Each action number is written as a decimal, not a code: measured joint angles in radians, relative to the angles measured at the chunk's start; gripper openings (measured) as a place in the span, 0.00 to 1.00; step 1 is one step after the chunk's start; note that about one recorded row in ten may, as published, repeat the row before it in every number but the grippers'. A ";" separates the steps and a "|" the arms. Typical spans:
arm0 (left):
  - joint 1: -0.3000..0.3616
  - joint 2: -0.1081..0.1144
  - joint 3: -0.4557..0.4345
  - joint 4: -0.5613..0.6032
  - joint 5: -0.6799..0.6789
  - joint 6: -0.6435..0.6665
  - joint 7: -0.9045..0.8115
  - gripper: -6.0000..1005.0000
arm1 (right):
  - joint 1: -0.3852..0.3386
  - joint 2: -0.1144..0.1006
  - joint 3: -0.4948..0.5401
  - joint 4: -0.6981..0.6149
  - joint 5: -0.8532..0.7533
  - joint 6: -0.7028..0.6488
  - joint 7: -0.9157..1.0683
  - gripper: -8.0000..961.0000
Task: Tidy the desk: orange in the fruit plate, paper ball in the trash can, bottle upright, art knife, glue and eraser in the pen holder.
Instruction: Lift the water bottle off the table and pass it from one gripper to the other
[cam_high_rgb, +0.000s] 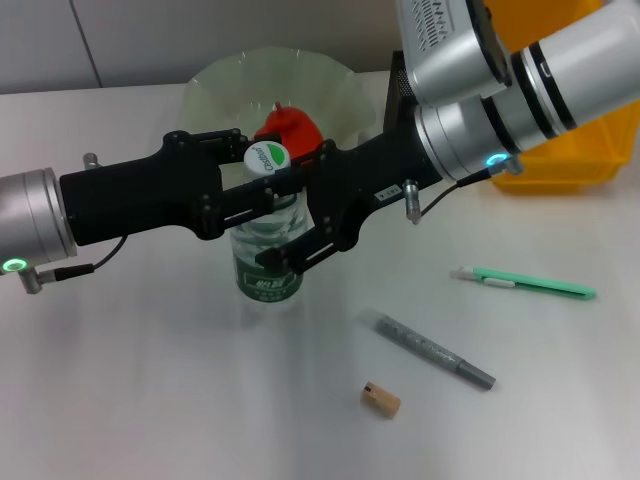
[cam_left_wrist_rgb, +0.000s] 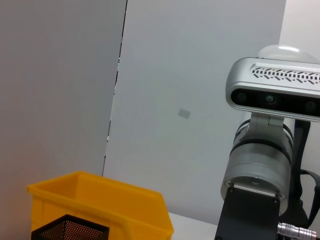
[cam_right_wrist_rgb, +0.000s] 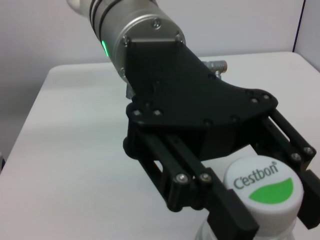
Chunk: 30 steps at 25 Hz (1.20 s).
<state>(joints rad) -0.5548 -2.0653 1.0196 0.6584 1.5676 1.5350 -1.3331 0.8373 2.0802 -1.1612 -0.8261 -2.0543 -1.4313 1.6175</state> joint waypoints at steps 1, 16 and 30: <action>0.000 0.000 0.000 0.000 0.000 0.000 -0.001 0.46 | -0.003 0.000 0.000 -0.004 0.005 0.000 0.000 0.83; -0.001 0.001 -0.003 0.001 0.003 -0.001 -0.001 0.46 | -0.034 0.004 -0.010 -0.058 0.033 0.002 0.003 0.82; -0.005 0.002 -0.008 0.001 0.005 -0.010 -0.002 0.45 | -0.091 0.004 -0.008 -0.093 0.097 0.001 -0.022 0.80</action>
<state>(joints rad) -0.5599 -2.0633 1.0118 0.6596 1.5724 1.5249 -1.3354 0.7466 2.0838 -1.1691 -0.9192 -1.9575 -1.4307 1.5952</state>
